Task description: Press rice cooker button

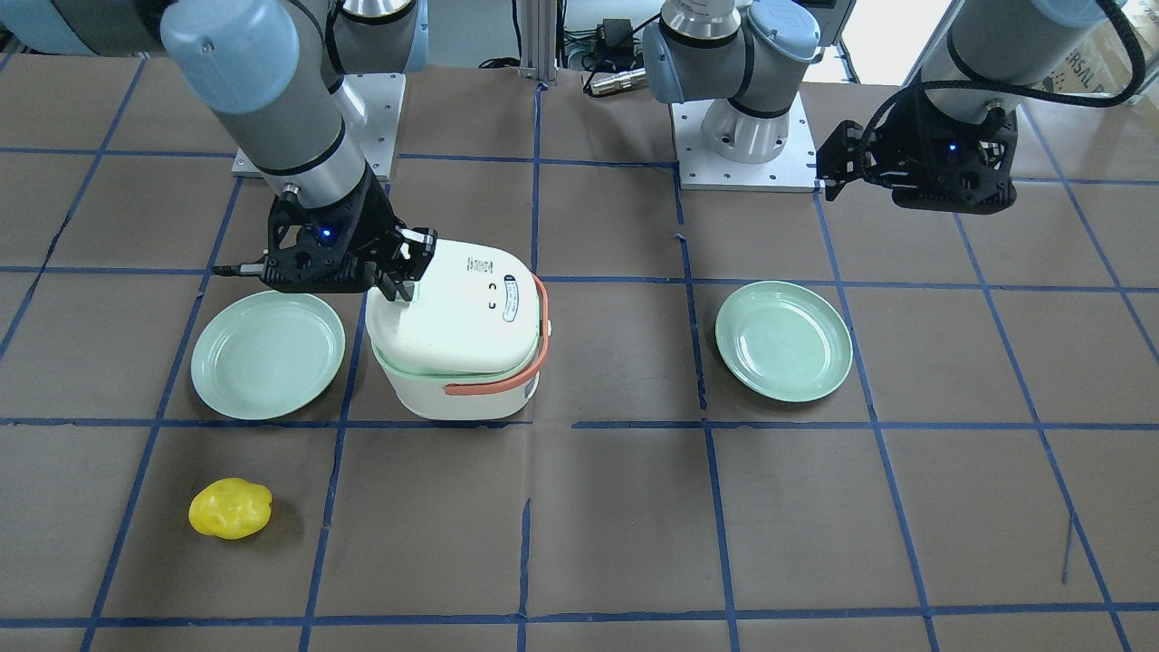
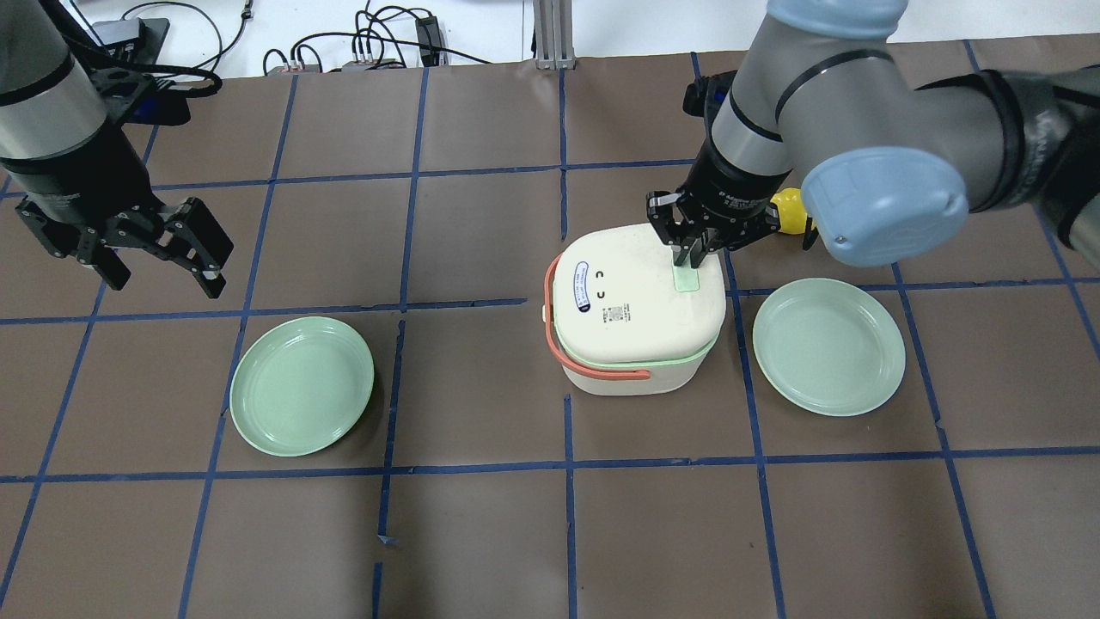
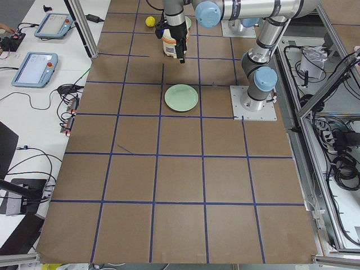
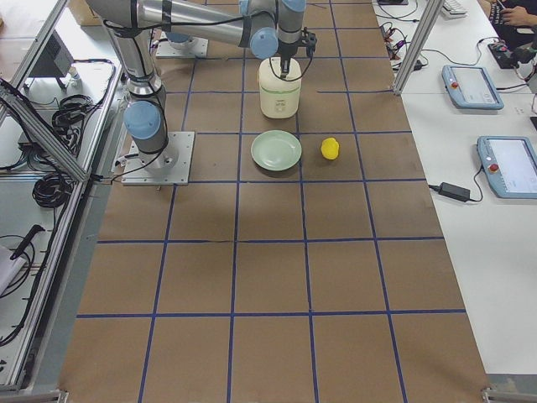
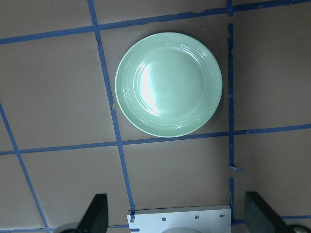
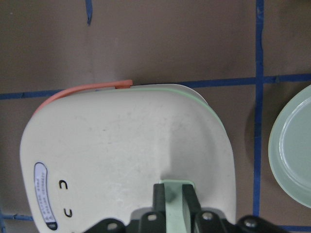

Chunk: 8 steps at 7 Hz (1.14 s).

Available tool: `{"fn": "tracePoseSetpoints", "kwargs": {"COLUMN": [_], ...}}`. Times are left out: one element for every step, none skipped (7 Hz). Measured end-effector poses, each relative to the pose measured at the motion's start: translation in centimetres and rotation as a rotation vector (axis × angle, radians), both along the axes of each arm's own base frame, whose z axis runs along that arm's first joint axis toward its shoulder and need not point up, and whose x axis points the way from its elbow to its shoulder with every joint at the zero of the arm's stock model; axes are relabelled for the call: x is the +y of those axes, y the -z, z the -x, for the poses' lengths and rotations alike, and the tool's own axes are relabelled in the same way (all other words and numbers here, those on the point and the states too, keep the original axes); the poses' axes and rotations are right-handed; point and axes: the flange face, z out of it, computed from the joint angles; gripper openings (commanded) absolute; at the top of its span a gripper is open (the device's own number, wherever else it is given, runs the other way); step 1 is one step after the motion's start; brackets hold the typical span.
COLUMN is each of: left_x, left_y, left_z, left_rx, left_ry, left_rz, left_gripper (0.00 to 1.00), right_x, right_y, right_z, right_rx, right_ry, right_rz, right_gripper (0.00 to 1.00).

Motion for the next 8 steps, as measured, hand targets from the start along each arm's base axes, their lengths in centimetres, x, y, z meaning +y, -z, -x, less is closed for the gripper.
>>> {"fn": "tracePoseSetpoints", "kwargs": {"left_x": [0.0,0.0,0.0,0.0,0.0,0.0,0.0,0.0], "left_y": [0.0,0.0,0.0,0.0,0.0,0.0,0.0,0.0], "left_z": [0.0,0.0,0.0,0.0,0.0,0.0,0.0,0.0], "left_rx": [0.0,0.0,0.0,0.0,0.0,0.0,0.0,0.0], "left_ry": [0.0,0.0,0.0,0.0,0.0,0.0,0.0,0.0], "left_rz": [0.0,0.0,0.0,0.0,0.0,0.0,0.0,0.0], "left_gripper": [1.0,1.0,1.0,1.0,1.0,1.0,1.0,1.0], "right_x": [-0.5,-0.9,-1.2,-1.4,-1.4,-1.4,-1.4,-1.4], "right_y": [-4.3,-7.6,-9.2,-9.4,-9.2,-9.0,-8.7,-8.2], "right_z": [0.4,1.4,2.5,3.3,3.8,4.0,4.0,4.1], "right_rx": [0.048,0.123,0.164,0.17,0.161,0.154,0.144,0.132], "right_ry": [0.01,-0.009,-0.042,-0.059,-0.063,-0.064,-0.066,-0.083], "right_rz": [0.033,0.063,0.076,0.073,0.065,0.06,0.054,0.047], "right_gripper": [0.76,0.73,0.71,0.72,0.74,0.75,0.75,0.77]}}
